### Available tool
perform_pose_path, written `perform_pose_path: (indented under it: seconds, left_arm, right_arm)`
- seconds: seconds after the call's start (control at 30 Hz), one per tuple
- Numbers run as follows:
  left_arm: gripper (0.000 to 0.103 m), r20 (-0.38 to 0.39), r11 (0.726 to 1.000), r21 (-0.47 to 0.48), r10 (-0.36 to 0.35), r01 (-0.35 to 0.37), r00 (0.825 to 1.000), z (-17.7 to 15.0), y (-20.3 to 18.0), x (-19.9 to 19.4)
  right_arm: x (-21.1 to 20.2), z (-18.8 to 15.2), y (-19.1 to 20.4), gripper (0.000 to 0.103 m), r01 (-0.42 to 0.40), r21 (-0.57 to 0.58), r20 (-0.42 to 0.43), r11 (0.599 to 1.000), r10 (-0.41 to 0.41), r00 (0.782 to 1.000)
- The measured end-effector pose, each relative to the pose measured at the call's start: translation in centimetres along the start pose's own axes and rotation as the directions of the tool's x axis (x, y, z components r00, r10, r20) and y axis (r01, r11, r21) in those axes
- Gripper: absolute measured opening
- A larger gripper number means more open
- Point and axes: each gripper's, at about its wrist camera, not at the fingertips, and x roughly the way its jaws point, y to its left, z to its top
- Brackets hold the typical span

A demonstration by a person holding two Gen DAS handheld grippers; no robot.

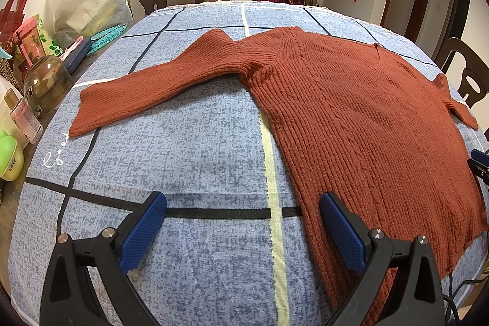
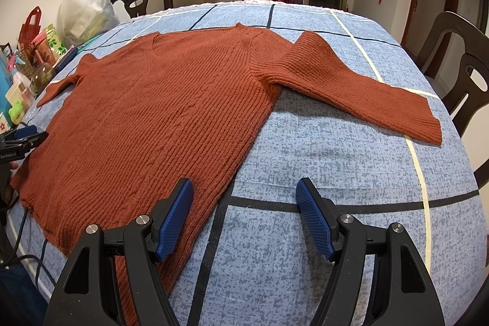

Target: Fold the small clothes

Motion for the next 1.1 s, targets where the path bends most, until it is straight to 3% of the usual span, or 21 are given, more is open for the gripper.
perform_pose_path:
  seconds: [0.5, 0.73, 1.1]
  left_arm:
    - [0.101, -0.017, 1.0, -0.007, 0.003, -0.003, 1.0, 0.5, -0.1, 0.1]
    - [0.098, 0.003, 1.0, -0.014, 0.024, -0.024, 1.0, 0.9, -0.1, -0.1]
    - [0.098, 0.029, 0.996, -0.055, 0.074, -0.072, 0.997, 2.5, 1.9, 0.2]
  right_arm:
    - [-0.4, 0.6, 1.2, 0.07, 0.038, 0.006, -0.032, 0.999, -0.037, 0.999]
    - [-1.3, 1.5, 3.2, 0.07, 0.004, -0.022, 0.009, 1.0, -0.004, 1.0]
    - [1.3, 3.9, 6.7, 0.07, -0.038, -0.094, 0.002, 0.995, 0.038, 0.999]
